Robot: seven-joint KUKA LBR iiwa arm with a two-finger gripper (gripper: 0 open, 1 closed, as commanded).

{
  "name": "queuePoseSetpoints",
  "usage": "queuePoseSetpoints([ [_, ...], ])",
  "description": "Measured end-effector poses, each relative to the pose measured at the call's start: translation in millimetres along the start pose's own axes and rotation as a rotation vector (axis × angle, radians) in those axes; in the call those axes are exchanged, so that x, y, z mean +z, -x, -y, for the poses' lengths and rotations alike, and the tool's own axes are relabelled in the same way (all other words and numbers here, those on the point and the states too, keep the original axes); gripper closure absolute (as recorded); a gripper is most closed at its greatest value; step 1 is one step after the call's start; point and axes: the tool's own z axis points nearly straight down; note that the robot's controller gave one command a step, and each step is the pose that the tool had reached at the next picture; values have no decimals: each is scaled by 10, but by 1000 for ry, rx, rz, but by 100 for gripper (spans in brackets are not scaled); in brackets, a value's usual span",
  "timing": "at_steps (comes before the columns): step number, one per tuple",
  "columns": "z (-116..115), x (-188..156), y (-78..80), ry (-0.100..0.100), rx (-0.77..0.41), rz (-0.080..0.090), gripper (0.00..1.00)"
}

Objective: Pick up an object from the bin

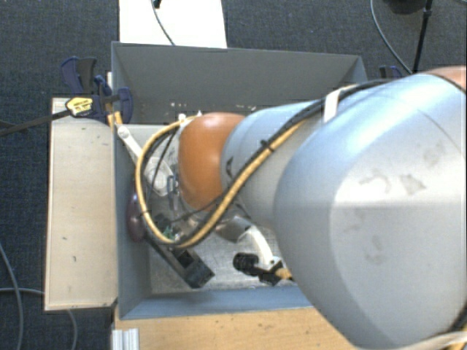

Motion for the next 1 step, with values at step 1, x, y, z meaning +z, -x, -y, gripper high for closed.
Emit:
queuePoseSetpoints([
  [1, -18, -491, -13, 5, -5, -1, 100],
])
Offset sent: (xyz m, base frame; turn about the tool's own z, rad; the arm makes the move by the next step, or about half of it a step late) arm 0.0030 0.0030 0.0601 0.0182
